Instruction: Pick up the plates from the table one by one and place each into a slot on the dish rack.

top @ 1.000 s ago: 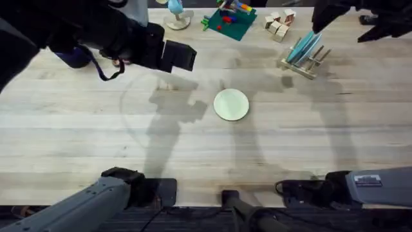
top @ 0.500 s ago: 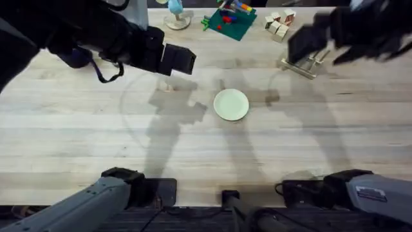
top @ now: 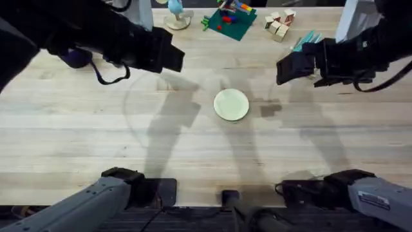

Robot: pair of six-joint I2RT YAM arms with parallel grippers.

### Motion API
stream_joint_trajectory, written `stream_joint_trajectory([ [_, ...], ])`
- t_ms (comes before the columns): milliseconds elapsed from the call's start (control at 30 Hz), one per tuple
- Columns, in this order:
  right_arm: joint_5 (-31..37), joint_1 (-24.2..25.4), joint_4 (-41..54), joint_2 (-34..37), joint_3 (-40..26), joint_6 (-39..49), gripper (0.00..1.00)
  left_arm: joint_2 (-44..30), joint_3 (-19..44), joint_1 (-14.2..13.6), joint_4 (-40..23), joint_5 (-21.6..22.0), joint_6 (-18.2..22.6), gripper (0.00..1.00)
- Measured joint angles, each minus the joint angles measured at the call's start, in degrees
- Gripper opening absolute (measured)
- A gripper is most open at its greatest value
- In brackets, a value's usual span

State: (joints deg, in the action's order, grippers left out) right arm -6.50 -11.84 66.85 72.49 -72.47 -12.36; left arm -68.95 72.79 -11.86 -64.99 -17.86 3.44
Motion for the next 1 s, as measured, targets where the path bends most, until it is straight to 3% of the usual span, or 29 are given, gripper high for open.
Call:
stream_joint_trajectory([
  [200,-0.41,0.0,0.0,0.0,0.0,0.04,0.996,-0.47,-0.91,0.0,1.95,-10.81,-0.04,0.043],
  [367,-0.41,0.0,0.15,0.0,0.0,0.2,0.996,-3.23,-5.21,0.0,8.81,-21.19,-0.08,0.044],
  [467,-0.41,0.0,0.48,0.0,0.0,0.24,0.996,-4.51,-9.04,-0.01,13.15,-25.14,-0.91,0.043],
  [733,-0.44,0.0,0.52,0.0,0.0,0.39,0.996,-7.21,-17.96,0.0,23.74,-28.61,-4.58,0.044],
  [1000,-0.44,0.0,0.55,0.0,0.0,0.4,0.996,-12.16,-23.98,-0.02,28.83,-29.44,-5.87,0.043],
])
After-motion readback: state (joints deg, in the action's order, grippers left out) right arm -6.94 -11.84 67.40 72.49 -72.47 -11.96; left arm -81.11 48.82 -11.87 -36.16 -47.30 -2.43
